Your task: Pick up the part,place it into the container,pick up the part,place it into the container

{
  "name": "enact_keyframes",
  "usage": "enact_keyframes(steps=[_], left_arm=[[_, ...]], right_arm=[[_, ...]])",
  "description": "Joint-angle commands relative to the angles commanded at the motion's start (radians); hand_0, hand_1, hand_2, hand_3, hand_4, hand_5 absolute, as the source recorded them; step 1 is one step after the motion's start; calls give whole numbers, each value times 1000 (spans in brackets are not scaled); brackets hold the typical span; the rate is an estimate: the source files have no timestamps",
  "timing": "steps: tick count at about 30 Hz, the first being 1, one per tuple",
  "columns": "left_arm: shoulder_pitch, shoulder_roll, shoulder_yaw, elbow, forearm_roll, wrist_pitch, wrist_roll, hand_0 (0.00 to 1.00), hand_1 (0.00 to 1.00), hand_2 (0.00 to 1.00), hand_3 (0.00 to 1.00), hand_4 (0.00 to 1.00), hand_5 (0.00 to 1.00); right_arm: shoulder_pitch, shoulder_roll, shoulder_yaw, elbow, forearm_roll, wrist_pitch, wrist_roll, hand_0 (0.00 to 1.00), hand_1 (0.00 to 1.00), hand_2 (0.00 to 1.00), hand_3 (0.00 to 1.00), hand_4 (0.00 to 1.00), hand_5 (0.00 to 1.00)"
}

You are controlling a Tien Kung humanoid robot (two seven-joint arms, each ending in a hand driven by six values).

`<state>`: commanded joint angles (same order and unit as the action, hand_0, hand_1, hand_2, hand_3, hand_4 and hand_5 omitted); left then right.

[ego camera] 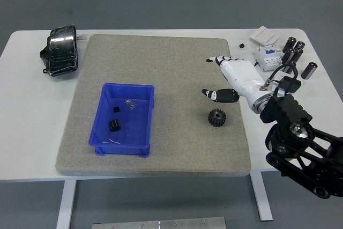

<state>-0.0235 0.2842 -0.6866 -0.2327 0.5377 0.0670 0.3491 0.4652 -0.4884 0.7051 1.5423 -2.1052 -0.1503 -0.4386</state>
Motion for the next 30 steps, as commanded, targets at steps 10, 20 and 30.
enact_keyframes(steps=[10, 20, 30], left_arm=[[-3, 1, 4, 0, -4, 0, -2, 686, 670, 646, 574, 709, 277], [-3, 1, 7, 0, -7, 0, -3, 686, 670, 646, 573, 709, 277], [-4, 1, 13, 0, -13, 1, -5, 686, 670, 646, 573, 710, 276]], right_arm=[[-8, -24, -110, -43, -28, 92, -32, 432, 763, 838, 840, 883, 459], [-6, -21, -168, -56, -7, 98, -29, 431, 752, 832, 840, 884, 465], [15, 1, -201, -129, 28, -10, 37, 373, 650, 702, 750, 834, 467]])
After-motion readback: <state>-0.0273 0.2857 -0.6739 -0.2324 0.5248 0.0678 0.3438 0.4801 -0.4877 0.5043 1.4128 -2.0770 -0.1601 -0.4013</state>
